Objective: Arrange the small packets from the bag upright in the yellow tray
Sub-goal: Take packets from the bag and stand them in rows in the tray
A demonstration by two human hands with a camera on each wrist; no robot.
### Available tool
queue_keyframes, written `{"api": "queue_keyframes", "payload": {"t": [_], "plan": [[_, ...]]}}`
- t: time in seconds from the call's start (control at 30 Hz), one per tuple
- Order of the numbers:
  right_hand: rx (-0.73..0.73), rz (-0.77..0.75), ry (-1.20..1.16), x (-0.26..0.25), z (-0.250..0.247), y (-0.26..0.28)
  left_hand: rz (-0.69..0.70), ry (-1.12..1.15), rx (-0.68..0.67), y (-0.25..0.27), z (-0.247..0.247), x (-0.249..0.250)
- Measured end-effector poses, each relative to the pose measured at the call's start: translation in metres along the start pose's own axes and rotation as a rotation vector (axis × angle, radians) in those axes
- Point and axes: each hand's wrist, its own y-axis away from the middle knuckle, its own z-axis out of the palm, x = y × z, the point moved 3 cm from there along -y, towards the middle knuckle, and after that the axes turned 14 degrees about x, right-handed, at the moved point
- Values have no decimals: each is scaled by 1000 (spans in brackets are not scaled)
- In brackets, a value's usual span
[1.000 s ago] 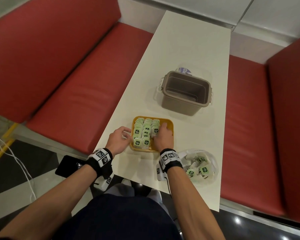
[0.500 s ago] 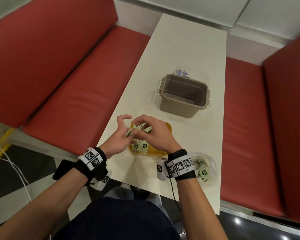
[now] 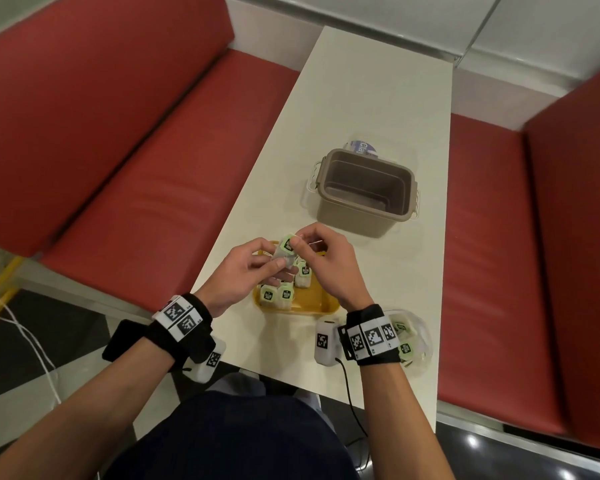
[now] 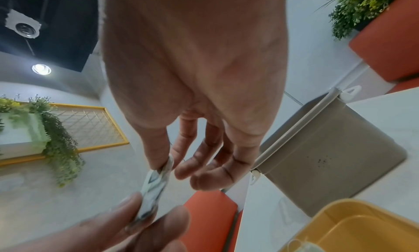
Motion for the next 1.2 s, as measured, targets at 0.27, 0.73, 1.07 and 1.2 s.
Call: {"api": "queue_keyframes", "payload": {"t": [0.27, 0.73, 1.07, 1.2], "plan": [[69, -7, -156, -3, -7, 6, 52, 40, 148, -7, 6, -7], [254, 178, 164, 50, -10, 3, 37, -252, 465, -30, -10, -51], [64, 337, 554, 103, 35, 11, -174, -467, 461, -25, -23, -86], [31, 335, 585, 105, 44, 12, -165, -497, 439, -23, -25, -91]]}}
